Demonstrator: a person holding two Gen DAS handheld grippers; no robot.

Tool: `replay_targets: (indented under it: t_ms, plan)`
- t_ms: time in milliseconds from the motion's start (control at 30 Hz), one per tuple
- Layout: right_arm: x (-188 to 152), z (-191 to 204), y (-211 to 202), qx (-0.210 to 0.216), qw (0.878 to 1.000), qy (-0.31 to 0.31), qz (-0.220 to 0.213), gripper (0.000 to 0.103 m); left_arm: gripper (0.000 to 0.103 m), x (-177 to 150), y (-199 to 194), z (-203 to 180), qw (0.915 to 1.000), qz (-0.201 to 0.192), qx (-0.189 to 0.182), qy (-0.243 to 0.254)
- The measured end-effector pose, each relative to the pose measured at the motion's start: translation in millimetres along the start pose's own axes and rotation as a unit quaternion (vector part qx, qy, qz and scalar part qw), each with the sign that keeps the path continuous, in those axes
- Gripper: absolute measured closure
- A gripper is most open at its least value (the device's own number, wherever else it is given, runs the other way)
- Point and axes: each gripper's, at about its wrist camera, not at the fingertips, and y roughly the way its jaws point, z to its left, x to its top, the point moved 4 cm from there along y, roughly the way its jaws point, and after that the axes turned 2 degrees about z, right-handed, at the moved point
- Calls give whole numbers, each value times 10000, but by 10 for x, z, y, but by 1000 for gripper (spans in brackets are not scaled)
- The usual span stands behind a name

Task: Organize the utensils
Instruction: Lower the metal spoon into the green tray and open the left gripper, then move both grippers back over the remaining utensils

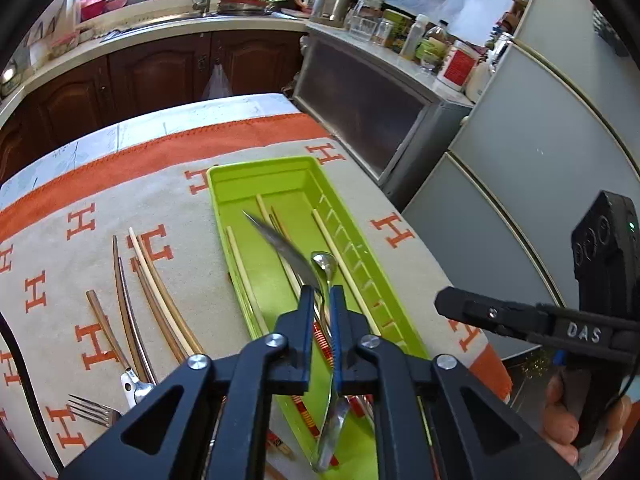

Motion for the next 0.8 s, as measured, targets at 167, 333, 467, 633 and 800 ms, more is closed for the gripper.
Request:
replay_targets:
  t_ms: [167,333,467,633,800]
  plan:
    - [-26,8,100,-29,10000,2,73,67,93,10,-4,103,9999,2,47,-159]
    - [-55,76,212,-35,9999,-105,132,67,85,-13,-167,234,9992,-154,118,-347]
    - [-101,172,293,-16,9995,-241,218,67,82,-73,-297,395,9978,-199,169,-605]
    - [-165,306,385,1,9985,-440,321,67,82,-232,-468,636,9948,-228,298,-951]
    - [-252,461,460,20,9968,-679,414,67,82,-453,-669,869,9902,-279,461,-1287]
